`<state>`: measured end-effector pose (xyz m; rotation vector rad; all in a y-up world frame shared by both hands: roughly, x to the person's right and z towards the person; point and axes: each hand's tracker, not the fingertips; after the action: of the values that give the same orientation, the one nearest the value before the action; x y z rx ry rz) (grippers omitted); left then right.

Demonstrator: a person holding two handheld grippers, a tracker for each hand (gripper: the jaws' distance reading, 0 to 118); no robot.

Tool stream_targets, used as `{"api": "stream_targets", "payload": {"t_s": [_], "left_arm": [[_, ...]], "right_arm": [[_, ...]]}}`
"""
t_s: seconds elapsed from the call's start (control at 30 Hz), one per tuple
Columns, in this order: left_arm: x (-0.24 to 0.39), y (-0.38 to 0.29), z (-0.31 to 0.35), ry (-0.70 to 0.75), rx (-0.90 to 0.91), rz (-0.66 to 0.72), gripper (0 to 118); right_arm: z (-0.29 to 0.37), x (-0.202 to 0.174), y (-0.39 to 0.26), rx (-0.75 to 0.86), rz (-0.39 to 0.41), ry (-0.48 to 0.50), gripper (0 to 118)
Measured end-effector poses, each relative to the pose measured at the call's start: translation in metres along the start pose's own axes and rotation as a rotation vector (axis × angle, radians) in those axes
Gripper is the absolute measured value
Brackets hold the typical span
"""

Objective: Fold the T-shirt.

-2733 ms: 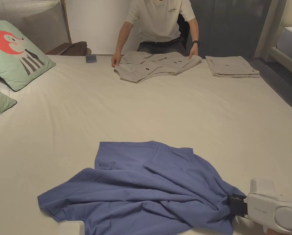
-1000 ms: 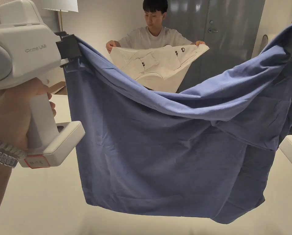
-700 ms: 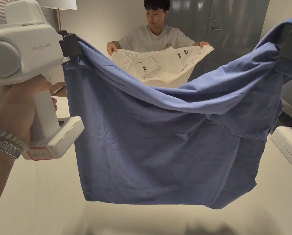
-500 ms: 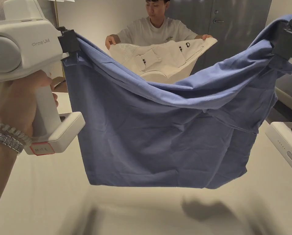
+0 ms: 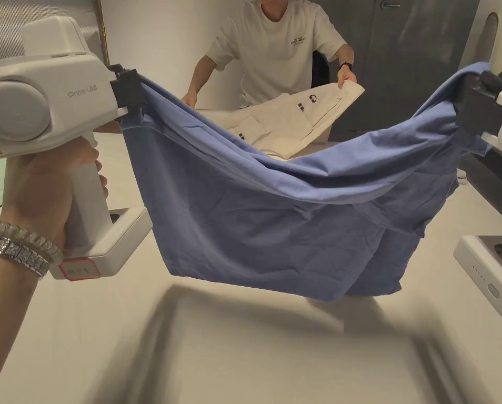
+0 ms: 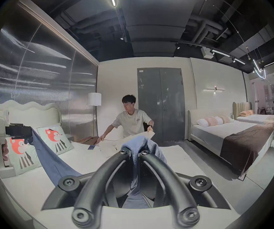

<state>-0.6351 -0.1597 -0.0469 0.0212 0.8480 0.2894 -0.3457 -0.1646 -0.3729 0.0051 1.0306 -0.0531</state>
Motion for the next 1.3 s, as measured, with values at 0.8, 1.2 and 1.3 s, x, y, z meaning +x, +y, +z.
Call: {"api": "stream_targets", "payload": {"t_s": [0.8,1.2,1.3], "left_arm": [[-0.038,-0.192,0.248,0.091,-0.445,0.048,2],[-0.073,-0.287,0.314,0.217,-0.749,0.104,2],[-0.085,-0.304,0.316,0.247,-0.795,0.112,2]], "right_arm": [[0.244,-0.007,-0.137,-0.485,-0.051,-0.004,4],[0.314,-0.004,-0.243,-0.828,-0.100,-0.078,4],[0.316,-0.002,-0.265,-0.876,-0.087,-0.109,4]]}}
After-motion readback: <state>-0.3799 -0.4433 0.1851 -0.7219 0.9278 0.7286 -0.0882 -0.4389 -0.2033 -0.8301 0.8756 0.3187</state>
